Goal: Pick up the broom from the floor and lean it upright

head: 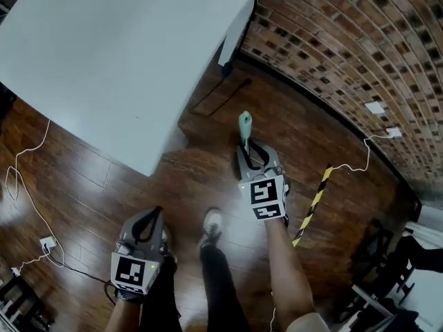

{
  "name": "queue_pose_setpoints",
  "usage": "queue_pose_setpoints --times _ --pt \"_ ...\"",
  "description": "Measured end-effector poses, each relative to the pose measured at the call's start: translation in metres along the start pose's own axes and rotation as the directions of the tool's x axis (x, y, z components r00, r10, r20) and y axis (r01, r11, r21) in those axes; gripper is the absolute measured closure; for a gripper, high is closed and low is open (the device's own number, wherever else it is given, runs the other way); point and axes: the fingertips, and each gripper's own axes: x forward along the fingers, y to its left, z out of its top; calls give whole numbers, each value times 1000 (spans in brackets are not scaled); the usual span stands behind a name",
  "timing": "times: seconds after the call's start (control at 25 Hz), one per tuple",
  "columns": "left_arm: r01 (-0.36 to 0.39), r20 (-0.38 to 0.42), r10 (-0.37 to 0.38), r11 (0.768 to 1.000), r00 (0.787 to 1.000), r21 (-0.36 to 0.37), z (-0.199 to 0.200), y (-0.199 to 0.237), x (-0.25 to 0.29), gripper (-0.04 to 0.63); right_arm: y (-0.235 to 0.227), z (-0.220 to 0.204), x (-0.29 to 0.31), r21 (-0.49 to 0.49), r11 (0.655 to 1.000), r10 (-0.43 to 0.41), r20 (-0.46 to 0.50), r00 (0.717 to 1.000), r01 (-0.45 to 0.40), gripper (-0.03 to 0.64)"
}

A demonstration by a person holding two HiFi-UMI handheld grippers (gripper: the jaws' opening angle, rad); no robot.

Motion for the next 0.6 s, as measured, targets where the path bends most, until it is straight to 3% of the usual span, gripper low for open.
queue_pose_setpoints --times 0.16,0.28,0.6 --pt "-32 1 32 999 999 -28 1 4 7 595 -11 24 27 -14 1000 14 33 999 -14 525" --pt "-33 1 33 999 999 -2 -5 7 10 595 -11 40 49 -12 1000 22 38 999 -22 525" --pt "-57 -15 56 998 998 -34 -13 20 1 595 5 56 76 -10 999 44 27 999 -44 525"
